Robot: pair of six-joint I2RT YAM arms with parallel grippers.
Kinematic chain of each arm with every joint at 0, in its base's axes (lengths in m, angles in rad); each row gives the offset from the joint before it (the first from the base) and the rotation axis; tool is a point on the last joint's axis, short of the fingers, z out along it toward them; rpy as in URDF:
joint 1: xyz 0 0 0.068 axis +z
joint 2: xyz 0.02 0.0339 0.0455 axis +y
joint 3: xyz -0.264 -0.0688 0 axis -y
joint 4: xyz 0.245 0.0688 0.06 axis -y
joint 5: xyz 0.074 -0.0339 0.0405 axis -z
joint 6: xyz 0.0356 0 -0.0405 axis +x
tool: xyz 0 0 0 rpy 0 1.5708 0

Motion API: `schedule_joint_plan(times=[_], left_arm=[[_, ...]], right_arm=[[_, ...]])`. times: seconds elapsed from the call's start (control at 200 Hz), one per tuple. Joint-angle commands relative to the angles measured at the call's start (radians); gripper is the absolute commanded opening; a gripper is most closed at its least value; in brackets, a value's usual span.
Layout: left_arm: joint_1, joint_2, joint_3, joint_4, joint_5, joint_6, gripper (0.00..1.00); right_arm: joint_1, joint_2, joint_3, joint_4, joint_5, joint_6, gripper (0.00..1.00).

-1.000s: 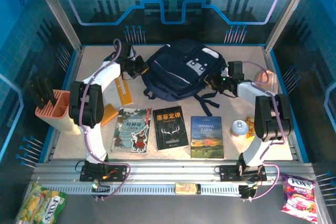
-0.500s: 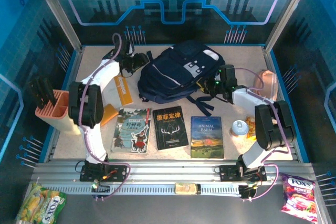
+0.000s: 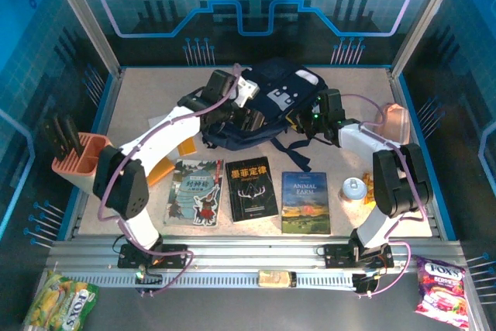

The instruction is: Pack books, pencil case, and school supplies into a backpack

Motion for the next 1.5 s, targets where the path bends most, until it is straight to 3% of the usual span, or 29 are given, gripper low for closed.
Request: schedule_joint_plan(times=[0.0, 0.145, 0.4, 0.555, 1.01, 1.15, 1.23, 1.335, 1.495], left_arm=[[-0.020, 0.097, 0.108, -0.138, -0.012, 0.240, 0.66], [-0.034, 0.213, 0.219, -0.224, -0.107, 0.362, 0.58], [-0.034, 0.327, 0.348, -0.388, -0.082, 0.453, 0.62], [-0.037, 0.336, 0.333, -0.325, -0.183, 0.447, 0.55], [-0.048, 0.394, 0.371, -0.358, -0.209, 0.501, 0.53], [-0.048, 0.383, 0.384, -0.337, -0.198, 0.487, 0.32], [-0.048, 0.370, 0.391, -0.321, -0.187, 0.467, 0.19], [-0.045, 0.337, 0.388, -0.295, -0.156, 0.440, 0.04], [-0.034, 0.280, 0.374, -0.257, -0.107, 0.395, 0.00]], right_arm=[[0.021, -0.016, 0.039, 0.020, -0.039, -0.028, 0.14], [0.024, -0.037, 0.041, -0.007, -0.023, -0.056, 0.14], [0.023, -0.058, 0.036, -0.020, -0.011, -0.072, 0.15], [0.022, -0.057, 0.036, -0.019, -0.016, -0.074, 0.15], [0.022, -0.061, 0.055, -0.016, -0.042, -0.086, 0.15], [0.017, -0.066, 0.047, -0.028, -0.032, -0.101, 0.16], [0.011, -0.070, 0.043, -0.047, -0.024, -0.132, 0.21], [-0.013, -0.091, 0.017, -0.059, -0.010, -0.223, 0.36], [-0.081, -0.155, -0.057, -0.022, -0.029, -0.427, 0.60]])
